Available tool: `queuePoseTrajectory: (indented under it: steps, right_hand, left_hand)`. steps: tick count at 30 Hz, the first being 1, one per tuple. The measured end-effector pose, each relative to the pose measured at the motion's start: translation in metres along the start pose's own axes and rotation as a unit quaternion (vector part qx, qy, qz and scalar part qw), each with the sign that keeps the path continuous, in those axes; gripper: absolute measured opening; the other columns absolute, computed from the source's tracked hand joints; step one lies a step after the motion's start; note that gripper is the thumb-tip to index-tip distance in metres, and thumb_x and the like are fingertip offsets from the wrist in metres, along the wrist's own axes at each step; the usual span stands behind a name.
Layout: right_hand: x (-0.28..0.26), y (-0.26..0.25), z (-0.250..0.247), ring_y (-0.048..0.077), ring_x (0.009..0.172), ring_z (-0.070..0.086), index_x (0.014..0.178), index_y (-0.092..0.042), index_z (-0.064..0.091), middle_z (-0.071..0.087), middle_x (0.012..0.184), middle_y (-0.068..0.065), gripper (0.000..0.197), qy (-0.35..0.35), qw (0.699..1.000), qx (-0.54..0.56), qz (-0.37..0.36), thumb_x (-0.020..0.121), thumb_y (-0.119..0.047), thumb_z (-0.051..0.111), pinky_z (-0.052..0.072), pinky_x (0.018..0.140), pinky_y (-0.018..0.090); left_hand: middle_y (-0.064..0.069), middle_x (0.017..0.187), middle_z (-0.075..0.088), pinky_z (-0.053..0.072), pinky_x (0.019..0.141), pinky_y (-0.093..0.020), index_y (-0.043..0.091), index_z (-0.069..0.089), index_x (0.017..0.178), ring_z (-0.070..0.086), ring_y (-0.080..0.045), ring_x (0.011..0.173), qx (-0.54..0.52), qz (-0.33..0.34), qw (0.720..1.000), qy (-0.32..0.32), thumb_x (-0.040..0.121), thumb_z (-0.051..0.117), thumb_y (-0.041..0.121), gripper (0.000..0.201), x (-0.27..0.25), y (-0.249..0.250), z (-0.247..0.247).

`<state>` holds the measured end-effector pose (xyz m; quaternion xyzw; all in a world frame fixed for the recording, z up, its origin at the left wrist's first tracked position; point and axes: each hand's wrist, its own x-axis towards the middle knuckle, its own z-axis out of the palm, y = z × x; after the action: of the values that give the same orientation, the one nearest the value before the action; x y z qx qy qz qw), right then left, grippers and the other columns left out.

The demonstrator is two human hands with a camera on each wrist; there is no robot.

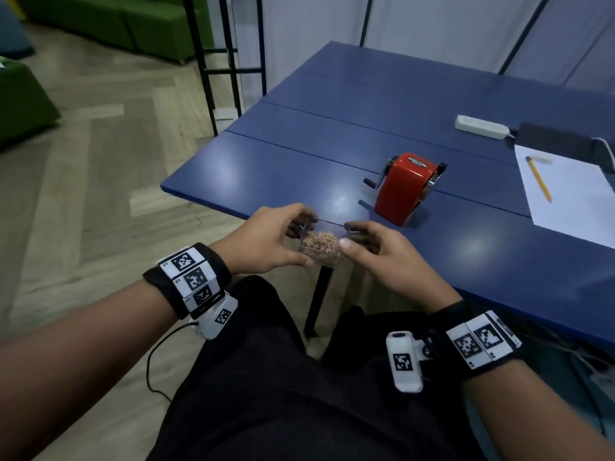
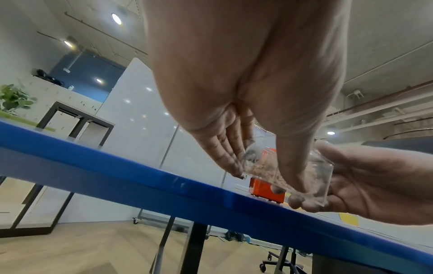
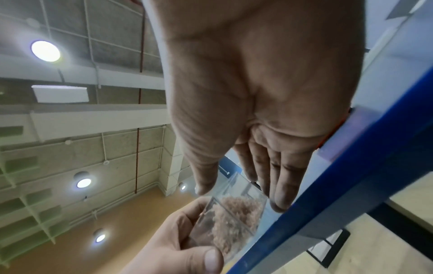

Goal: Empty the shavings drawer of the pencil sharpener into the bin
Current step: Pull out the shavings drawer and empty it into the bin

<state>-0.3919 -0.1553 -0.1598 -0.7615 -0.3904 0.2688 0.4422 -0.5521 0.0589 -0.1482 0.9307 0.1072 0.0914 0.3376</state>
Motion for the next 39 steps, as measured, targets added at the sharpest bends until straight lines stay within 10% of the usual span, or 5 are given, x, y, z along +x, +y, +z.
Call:
queuePoseTrajectory:
  steps: [7,21,27,33,39]
  right_hand:
    - [0.015,-0.008,0.031,0.033,0.098,0.081,0.126,-0.007,0.073,0.082,0.112,0.017,0.036,-0.087,0.983,0.149,0.061,0.109,-0.037,0.061,0.065,0.097,0.047]
    - [0.05,0.015,0.093,0.024,0.092,0.081,0.132,0.002,0.067,0.08,0.117,0.023,0.038,-0.185,0.925,0.266,0.198,0.108,-0.027,0.065,0.066,0.088,0.032]
    - [0.076,0.042,0.133,0.015,0.087,0.079,0.127,0.0,0.069,0.08,0.114,0.015,0.031,-0.188,0.921,0.234,0.249,0.109,-0.024,0.064,0.066,0.087,0.03]
    - [0.118,0.077,0.181,0.017,0.09,0.08,0.121,-0.003,0.07,0.083,0.105,0.011,0.027,-0.202,0.915,0.187,0.295,0.107,-0.026,0.068,0.06,0.101,0.04]
    - [0.164,0.137,0.246,0.023,0.092,0.074,0.12,-0.001,0.068,0.079,0.096,0.008,0.027,-0.19,0.921,0.115,0.32,0.108,-0.025,0.066,0.06,0.08,0.033]
  left_hand:
    - [0.01,0.12,0.074,0.054,0.097,-0.018,0.02,0.062,0.135,0.071,-0.006,0.106,0.02,-0.024,0.999,0.011,0.066,0.101,0.031,0.08,-0.029,-0.01,-0.012]
    - [0.011,0.119,0.072,0.057,0.096,-0.029,0.025,0.06,0.134,0.07,-0.007,0.105,0.023,-0.084,0.996,-0.032,0.066,0.1,0.029,0.08,-0.051,-0.073,-0.006]
    - [0.005,0.14,0.063,0.057,0.101,-0.033,0.026,0.038,0.161,0.068,-0.013,0.113,0.013,-0.162,0.969,-0.185,0.08,0.086,0.014,0.094,-0.04,-0.135,-0.015]
    - [0.001,0.14,0.066,0.052,0.098,-0.03,0.024,0.054,0.151,0.067,-0.021,0.117,0.002,-0.26,0.955,-0.144,0.097,0.074,0.032,0.058,-0.023,-0.198,-0.027]
    - [0.0,0.138,0.069,0.047,0.098,-0.032,0.021,0.059,0.148,0.065,-0.023,0.119,-0.061,-0.342,0.935,-0.076,0.1,0.067,0.041,0.052,-0.012,-0.265,-0.02]
